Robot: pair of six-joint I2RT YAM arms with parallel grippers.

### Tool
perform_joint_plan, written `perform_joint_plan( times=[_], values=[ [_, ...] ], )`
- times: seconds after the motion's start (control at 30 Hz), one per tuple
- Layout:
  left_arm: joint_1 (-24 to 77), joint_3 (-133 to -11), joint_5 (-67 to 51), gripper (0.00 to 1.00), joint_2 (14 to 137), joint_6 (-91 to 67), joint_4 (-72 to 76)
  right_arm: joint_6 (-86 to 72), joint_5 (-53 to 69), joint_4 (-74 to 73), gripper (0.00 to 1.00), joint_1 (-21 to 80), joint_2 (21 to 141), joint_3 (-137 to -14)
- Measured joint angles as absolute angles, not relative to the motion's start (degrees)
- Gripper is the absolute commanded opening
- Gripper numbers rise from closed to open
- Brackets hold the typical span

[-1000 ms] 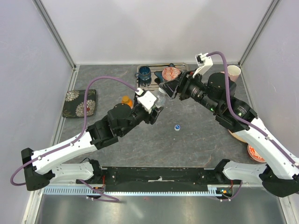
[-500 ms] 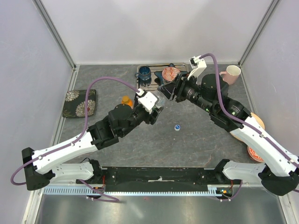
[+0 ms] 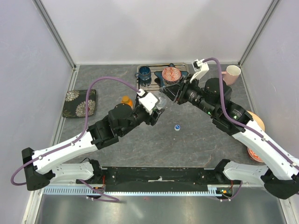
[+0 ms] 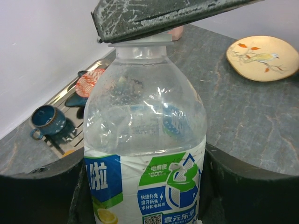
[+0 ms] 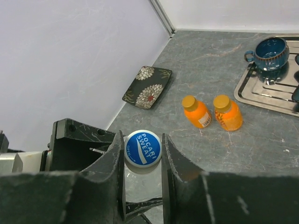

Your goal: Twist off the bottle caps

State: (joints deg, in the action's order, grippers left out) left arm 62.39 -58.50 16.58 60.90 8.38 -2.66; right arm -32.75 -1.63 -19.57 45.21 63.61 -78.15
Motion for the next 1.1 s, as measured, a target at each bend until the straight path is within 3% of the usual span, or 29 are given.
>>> perform_joint_plan(
  times=[0.23,0.47,0.57,0.73,0.9,1.1],
  values=[
    [60.16,-58.33,2.04,0.52,58.72,5.80,-2.85,-29.08,3.55,-17.63,0.00,45.28,58.37,-75.02],
    [48.03,-59.51,-37.50,0.51,59.33,-9.65,4.23,-21.43,18.52,-11.77,0.00,45.06,54.02,-74.22],
    [45.28,-59.51,-53.52,0.50,62.19,-20.93,15.18,-19.70,25.80,-8.01,0.00,45.04,52.27,-73.52],
    [44.66,-59.51,-69.34,0.50,68.16,-41.28,37.52,-18.37,38.04,-2.85,0.00,44.82,52.62,-73.52],
    [44.58,-60.27,-77.41,0.50,75.16,-61.30,62.24,-18.04,47.35,2.46,0.00,44.34,53.76,-72.73],
    [44.60,-63.99,-84.75,0.50,81.32,-76.36,76.03,-20.21,55.07,13.26,0.00,43.62,54.00,-67.81]
  ],
)
